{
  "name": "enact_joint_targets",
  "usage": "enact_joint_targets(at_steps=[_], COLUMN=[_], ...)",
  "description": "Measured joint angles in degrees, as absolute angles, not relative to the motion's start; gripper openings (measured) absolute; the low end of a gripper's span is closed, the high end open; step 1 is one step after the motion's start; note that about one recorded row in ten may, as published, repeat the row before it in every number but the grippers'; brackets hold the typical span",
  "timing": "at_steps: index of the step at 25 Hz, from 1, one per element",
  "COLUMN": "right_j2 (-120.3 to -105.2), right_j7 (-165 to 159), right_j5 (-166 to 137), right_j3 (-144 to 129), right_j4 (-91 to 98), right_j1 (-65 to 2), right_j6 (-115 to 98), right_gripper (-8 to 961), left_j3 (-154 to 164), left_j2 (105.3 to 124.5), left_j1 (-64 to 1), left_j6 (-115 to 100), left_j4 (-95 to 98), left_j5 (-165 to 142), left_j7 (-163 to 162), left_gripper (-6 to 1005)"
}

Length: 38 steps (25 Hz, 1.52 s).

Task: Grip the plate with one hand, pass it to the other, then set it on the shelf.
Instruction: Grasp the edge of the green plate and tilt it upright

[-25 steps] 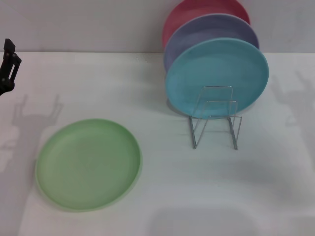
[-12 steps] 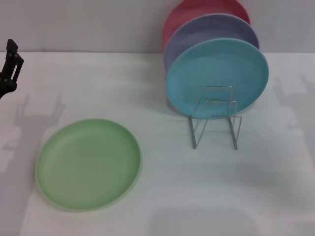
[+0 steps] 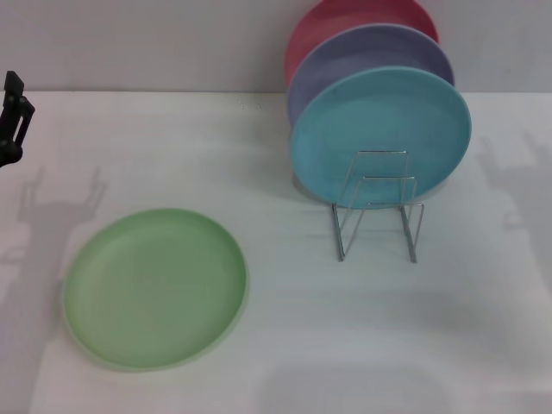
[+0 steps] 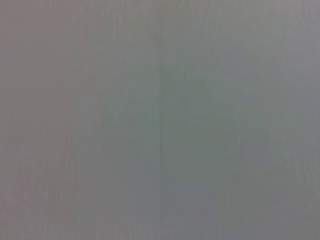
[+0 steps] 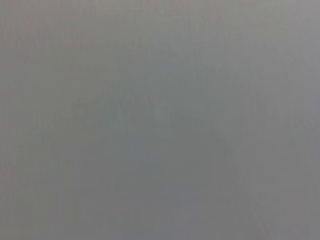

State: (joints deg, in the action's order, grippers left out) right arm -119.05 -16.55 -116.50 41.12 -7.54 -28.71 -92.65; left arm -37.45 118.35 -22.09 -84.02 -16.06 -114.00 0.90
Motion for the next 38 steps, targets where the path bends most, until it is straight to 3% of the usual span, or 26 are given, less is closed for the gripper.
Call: enact_joint_targets(at_steps=[12,18,23,27,28,32,33,38], right_j2=[-118.77,-118.78,-118.65,-118.63,-118.65,-118.67,-118.66,-118.66], right_j7=[-17.5,-17.5,-17.5,-17.5,-17.5,-17.5,-17.5,-17.5], right_j5=[-116.6,-116.5,-116.4,-116.4,-116.4,-116.3,-116.2,-116.2], right_j3=[41.1,41.3,41.4,41.4,41.4,41.6,41.8,42.1], right_j4=[-6.1,-5.6,-5.6,-5.7,-5.8,-5.7,-5.6,-5.5], right_j1=[-27.2,-27.7,-28.5,-28.6,-28.7,-29.0,-29.2,-29.5], right_j6=[-93.5,-93.6,-93.6,-93.7,-93.7,-93.7,-93.7,-93.7], right_gripper=[715,715,716,716,716,716,716,717], left_j3=[-41.9,-47.8,-56.3,-64.7,-69.2,-72.7,-77.3,-84.8], left_j2=[117.93,115.17,114.16,115.14,116.35,117.39,117.94,118.02], left_j1=[-21.1,-19.7,-15.5,-11.7,-9.9,-8.5,-5.3,-3.8], left_j6=[-79.0,-65.7,-49.8,-33.1,-24.4,-17.3,-2.9,20.2], left_j4=[-26.2,-37.6,-50.1,-60.9,-66.0,-70.3,-79.6,-89.2], left_j5=[-114.0,-118.2,-124.3,-128.4,-129.8,-130.7,-131.2,-131.0], left_j7=[13.6,14.4,17.4,22.2,24.6,26.4,28.1,27.6], left_gripper=[844,844,843,843,843,843,843,842])
